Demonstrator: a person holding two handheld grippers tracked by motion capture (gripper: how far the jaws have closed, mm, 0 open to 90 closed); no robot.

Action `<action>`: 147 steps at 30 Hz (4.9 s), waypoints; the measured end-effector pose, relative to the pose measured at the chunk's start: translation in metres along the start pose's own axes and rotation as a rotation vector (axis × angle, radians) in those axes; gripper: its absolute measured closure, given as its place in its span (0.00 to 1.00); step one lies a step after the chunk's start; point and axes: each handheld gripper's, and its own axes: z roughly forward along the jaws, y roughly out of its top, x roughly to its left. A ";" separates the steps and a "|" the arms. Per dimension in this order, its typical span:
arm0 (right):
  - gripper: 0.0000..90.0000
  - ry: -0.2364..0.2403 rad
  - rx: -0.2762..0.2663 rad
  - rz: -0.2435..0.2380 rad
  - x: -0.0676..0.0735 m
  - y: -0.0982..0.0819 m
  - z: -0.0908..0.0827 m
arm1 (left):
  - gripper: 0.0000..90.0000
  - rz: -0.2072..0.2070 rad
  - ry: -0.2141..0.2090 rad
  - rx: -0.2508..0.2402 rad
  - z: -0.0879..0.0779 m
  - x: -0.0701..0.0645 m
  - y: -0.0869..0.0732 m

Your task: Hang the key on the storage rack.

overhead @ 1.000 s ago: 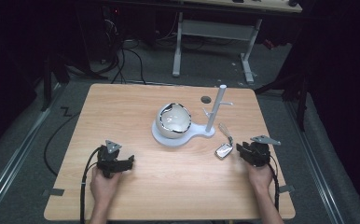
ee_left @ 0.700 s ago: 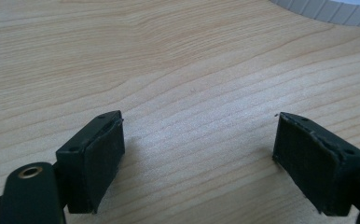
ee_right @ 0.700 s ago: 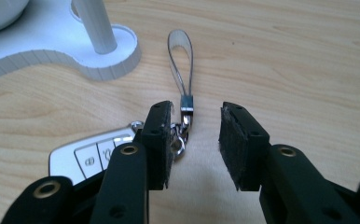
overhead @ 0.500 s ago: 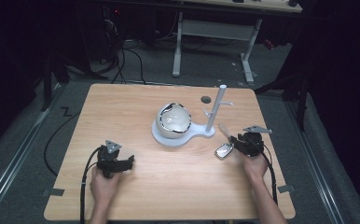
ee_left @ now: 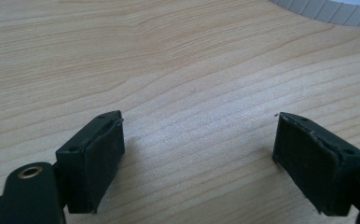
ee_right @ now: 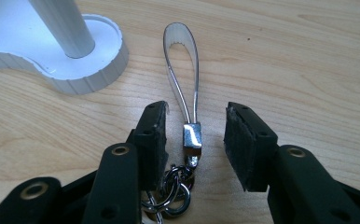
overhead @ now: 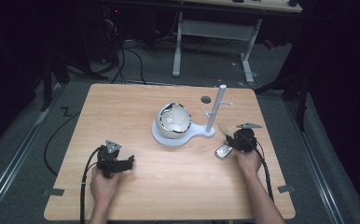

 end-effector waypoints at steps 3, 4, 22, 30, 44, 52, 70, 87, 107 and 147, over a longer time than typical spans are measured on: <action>0.69 -0.009 0.008 -0.002 0.000 -0.001 0.005 | 0.19 0.000 0.000 0.000 0.000 0.000 0.000; 0.71 -0.010 0.009 -0.004 0.000 -0.001 0.005 | 0.19 0.000 0.000 0.000 0.000 0.000 0.000; 0.91 -0.022 0.013 -0.051 0.000 -0.002 0.003 | 0.19 0.000 0.000 0.000 0.000 0.000 0.000; 0.91 0.008 -0.026 -0.062 0.000 0.001 -0.013 | 0.19 0.000 0.000 0.000 0.000 0.000 0.000; 0.91 0.022 -0.105 -0.099 0.003 0.005 -0.044 | 0.19 0.000 0.000 0.000 0.000 0.000 0.000; 0.91 0.028 -0.156 -0.107 0.002 0.008 -0.060 | 0.19 -0.001 0.000 -0.001 0.000 0.000 0.000; 0.91 0.055 -0.217 -0.122 0.000 0.011 -0.088 | 0.19 0.000 0.000 0.000 0.000 0.000 0.000; 0.91 0.064 -0.278 -0.135 0.001 0.015 -0.114 | 0.19 0.000 0.000 0.000 0.000 0.000 0.000; 0.91 0.078 -0.384 -0.152 0.004 0.028 -0.146 | 0.19 0.000 0.000 -0.001 0.000 0.000 0.000; 0.91 0.111 -0.394 -0.164 0.019 0.049 -0.131 | 0.19 -0.001 0.000 -0.001 0.000 0.000 0.000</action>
